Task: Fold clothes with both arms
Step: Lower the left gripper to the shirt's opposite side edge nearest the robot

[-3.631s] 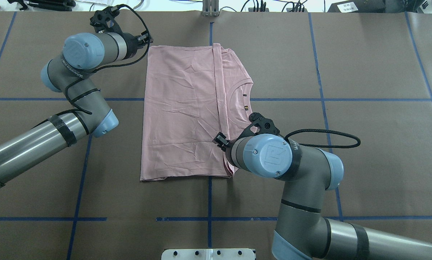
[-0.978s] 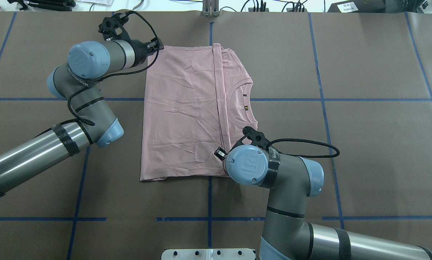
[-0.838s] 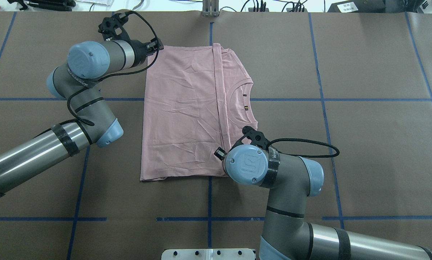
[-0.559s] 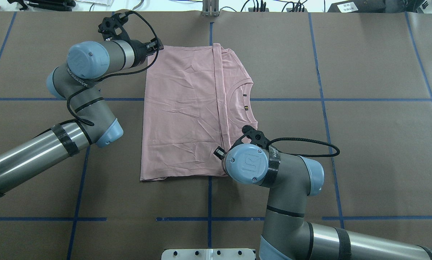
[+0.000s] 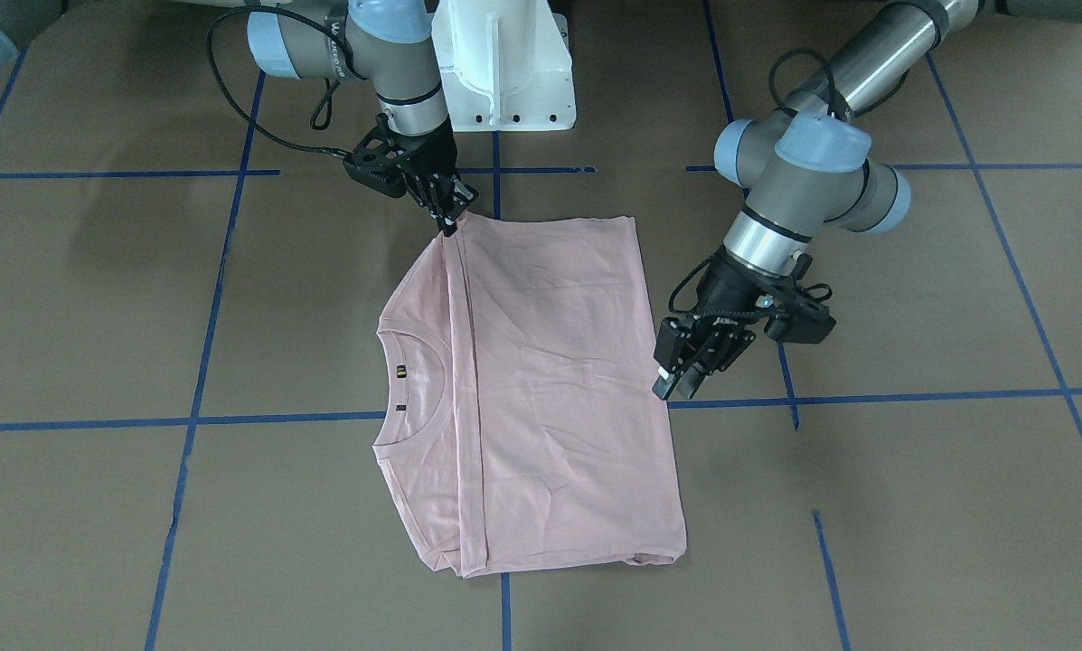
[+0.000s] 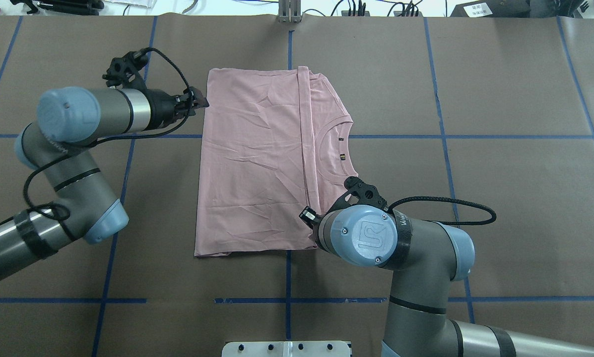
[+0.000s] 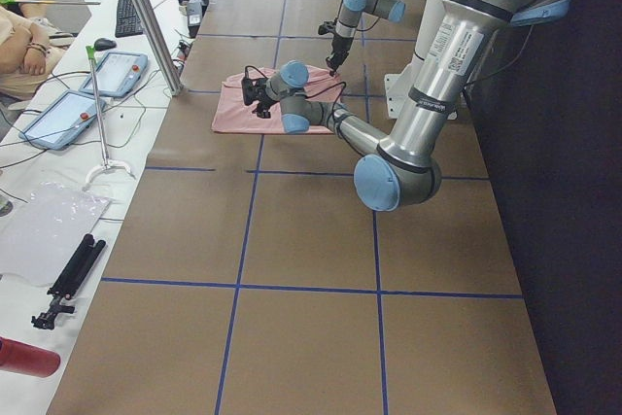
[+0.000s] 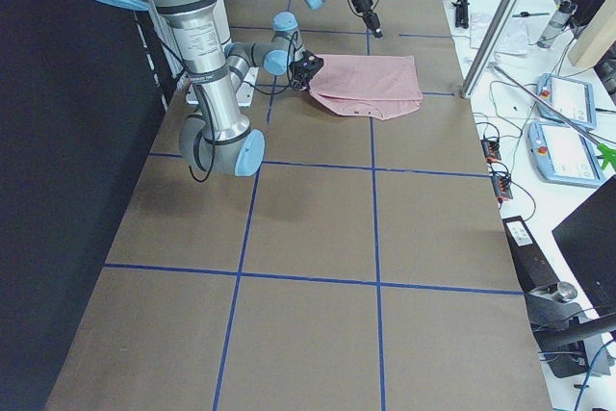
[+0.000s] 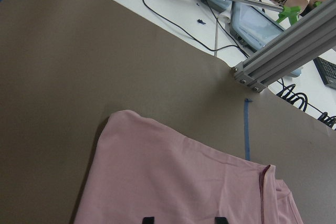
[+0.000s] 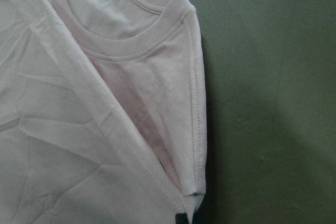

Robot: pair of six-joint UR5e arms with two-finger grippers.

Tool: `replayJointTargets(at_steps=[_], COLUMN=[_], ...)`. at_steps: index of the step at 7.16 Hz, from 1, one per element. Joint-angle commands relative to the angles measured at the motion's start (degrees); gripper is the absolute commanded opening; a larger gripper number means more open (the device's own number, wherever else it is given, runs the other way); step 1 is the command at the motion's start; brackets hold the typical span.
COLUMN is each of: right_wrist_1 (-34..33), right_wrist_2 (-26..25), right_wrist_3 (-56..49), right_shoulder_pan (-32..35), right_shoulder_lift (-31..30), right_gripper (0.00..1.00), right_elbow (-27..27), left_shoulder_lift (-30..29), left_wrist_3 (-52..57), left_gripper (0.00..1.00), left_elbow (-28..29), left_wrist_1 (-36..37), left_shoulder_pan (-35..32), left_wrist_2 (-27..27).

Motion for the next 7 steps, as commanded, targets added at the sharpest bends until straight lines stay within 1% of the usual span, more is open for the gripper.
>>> replayJointTargets(at_steps=[1,2,3,4,5,6,7], right_wrist_1=[-0.01,-0.01,-0.01,-0.01,-0.01,-0.01,-0.01], right_wrist_2=[-0.18,-0.27,-0.27,-0.19,-0.19,-0.10,-0.10], right_wrist_3=[0.57,0.57,0.57,0.49,0.40,0.40,0.40], right_shoulder_pan=[-0.81,-0.90,-0.90,-0.99,-0.99,-0.99,-1.08], right_shoulder_lift=[-0.68,-0.69,-0.60,-0.69,-0.77,-0.69,-0.60], right_gripper=[0.00,0.00,0.00,0.00,0.00,0.00,0.00], right_elbow=[0.58,0.49,0.49,0.40,0.31,0.31,0.31], left_shoulder_lift=[9.06,12.32,14.09,14.28,14.20,13.94,13.85], left_wrist_3=[-1.16,-1.25,-3.86,-7.37,-9.06,-9.77,-10.56], left_gripper=[0.50,0.52,0.58,0.58,0.58,0.58,0.58], left_elbow=[-10.51,-13.33,-14.49,-15.02,-16.68,-17.74,-19.32], left_wrist_1=[6.44,6.82,6.82,6.91,8.65,11.36,18.09], left_shoulder_pan=[4.77,6.37,10.47,13.39,14.63,15.52,16.92], left_wrist_2=[-0.85,-1.02,-0.85,-0.76,-0.67,-0.76,-0.58])
